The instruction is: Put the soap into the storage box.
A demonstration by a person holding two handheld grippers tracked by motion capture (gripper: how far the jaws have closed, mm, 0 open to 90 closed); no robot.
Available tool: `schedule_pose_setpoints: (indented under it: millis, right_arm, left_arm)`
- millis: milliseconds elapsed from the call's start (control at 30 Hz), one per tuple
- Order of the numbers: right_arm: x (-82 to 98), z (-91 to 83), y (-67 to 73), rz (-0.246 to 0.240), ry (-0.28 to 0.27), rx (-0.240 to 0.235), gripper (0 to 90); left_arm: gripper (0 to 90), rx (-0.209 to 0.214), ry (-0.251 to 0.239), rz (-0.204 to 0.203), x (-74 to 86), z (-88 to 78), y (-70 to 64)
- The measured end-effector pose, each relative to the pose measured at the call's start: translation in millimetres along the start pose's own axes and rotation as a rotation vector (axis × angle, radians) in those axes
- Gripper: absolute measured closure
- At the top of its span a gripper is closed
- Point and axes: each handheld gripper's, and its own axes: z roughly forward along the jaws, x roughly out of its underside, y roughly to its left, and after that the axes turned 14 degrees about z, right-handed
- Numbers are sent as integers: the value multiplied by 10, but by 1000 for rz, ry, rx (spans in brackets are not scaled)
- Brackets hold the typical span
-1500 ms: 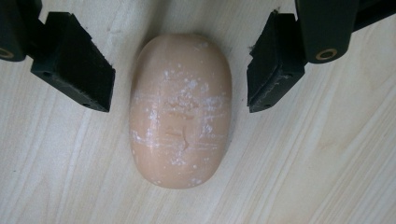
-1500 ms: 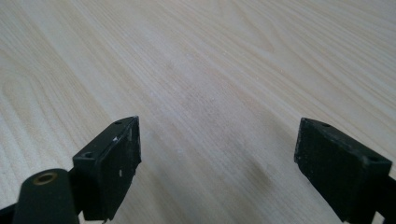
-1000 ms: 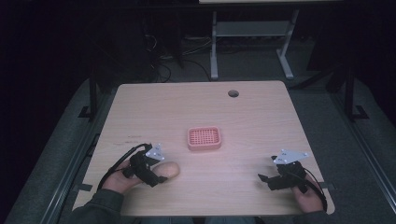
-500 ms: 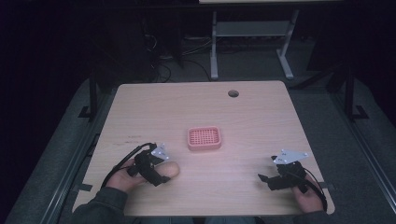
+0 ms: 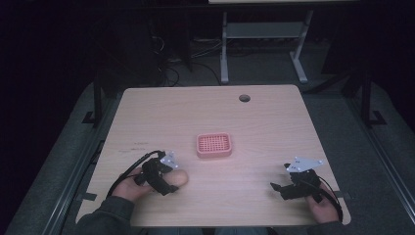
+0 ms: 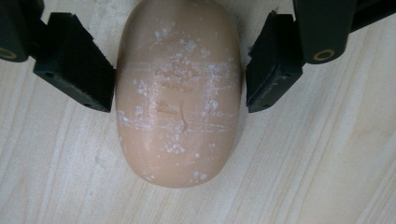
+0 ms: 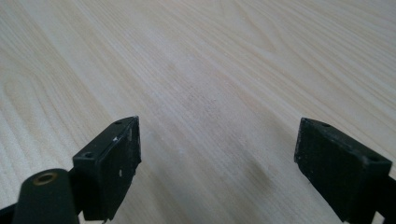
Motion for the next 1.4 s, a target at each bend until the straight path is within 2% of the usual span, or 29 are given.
schedule_pose_setpoints:
  millis: [100,233,467,533,667,800,1033,1133,1400]
  right_arm:
    - [0,0,1,-1,0,1,142]
    - [-1,-3,4,1,0,0,141]
    - [0,-6,-1,1,-1,-1,141]
    - [-1,-9,4,1,-2,1,141]
    - [0,-8,3,1,-1,1,141]
    - [-1,-11,4,2,-3,0,141]
    - [-3,-16,9,3,-11,-2,141]
    - [-6,-8,8,-2,-8,-2,141]
    - [12,-39,-11,17,-21,2,142]
  left_arm:
    - [252,-4,-2,-2,2,10,5]
    - [294,19,2,-3,-1,32,31]
    - [293,16,2,-2,-4,38,29]
    - [316,19,4,5,-5,30,28]
    - [321,16,8,4,-9,29,25]
    - [323,-2,9,-15,-17,35,19]
    - [323,-15,14,-7,-28,16,20]
    - [323,-9,25,5,-71,13,54]
    - [323,0,12,28,-245,35,117]
